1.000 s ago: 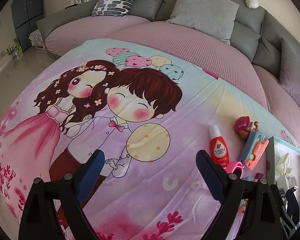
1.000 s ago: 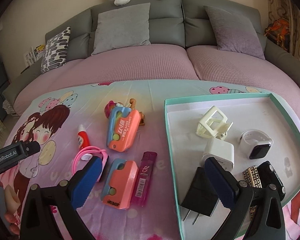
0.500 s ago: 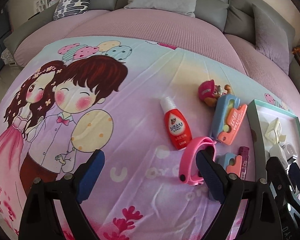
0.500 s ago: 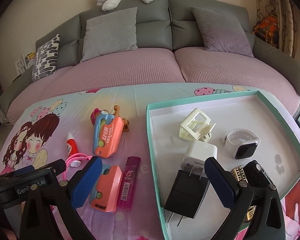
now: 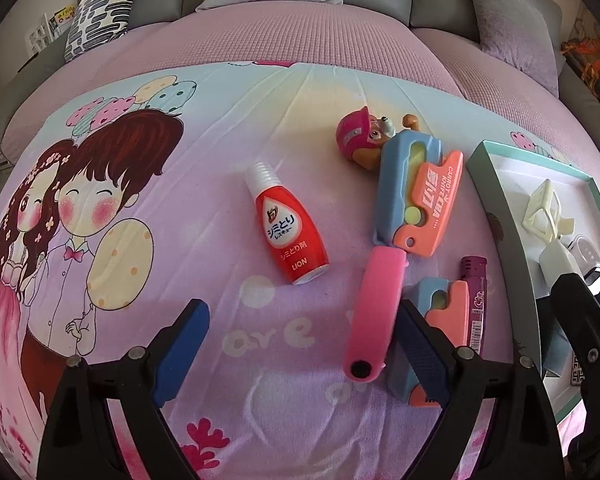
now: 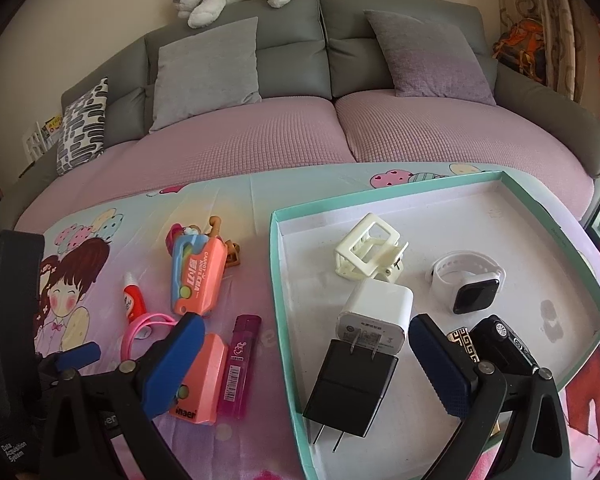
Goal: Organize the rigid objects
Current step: 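Move the left tool to the pink watch band and close on it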
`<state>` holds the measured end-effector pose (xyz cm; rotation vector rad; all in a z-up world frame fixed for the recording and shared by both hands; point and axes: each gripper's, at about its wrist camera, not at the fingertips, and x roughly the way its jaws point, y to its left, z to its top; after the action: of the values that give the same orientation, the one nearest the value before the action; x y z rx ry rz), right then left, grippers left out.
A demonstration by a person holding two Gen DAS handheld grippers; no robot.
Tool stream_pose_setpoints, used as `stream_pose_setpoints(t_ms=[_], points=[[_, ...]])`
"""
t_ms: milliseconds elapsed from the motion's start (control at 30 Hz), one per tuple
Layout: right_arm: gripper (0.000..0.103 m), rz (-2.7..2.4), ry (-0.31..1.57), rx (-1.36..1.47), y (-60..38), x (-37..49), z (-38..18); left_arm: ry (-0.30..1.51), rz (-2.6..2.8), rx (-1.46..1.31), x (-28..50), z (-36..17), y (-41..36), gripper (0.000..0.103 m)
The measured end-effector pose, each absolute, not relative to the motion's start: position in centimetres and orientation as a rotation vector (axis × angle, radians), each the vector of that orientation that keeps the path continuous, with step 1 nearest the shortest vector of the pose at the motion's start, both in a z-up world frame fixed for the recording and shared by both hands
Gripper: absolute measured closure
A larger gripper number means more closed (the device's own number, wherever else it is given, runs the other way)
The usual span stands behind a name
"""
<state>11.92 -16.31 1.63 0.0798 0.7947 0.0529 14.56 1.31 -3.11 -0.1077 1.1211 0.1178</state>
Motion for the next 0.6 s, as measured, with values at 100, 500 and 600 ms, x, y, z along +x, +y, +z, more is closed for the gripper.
stream_pose_setpoints(t_ms=[100,500,600], points=[[0.0,0.051,0.796,0.081,-16.4,11.9,1.6,1.117,0.128,-0.115,14.7,-3.3,1.4,0.01],[0.0,0.05,0.818,0.103,-16.7,12.0,1.2,1.083,0.118,-0.132,14.2,-2.5,1.4,0.036],[0.0,0.048,0.818,0.106,-16.8,12.1,1.2,1.078,0.094,-0.144,14.2,-2.3,1.2,0.046]])
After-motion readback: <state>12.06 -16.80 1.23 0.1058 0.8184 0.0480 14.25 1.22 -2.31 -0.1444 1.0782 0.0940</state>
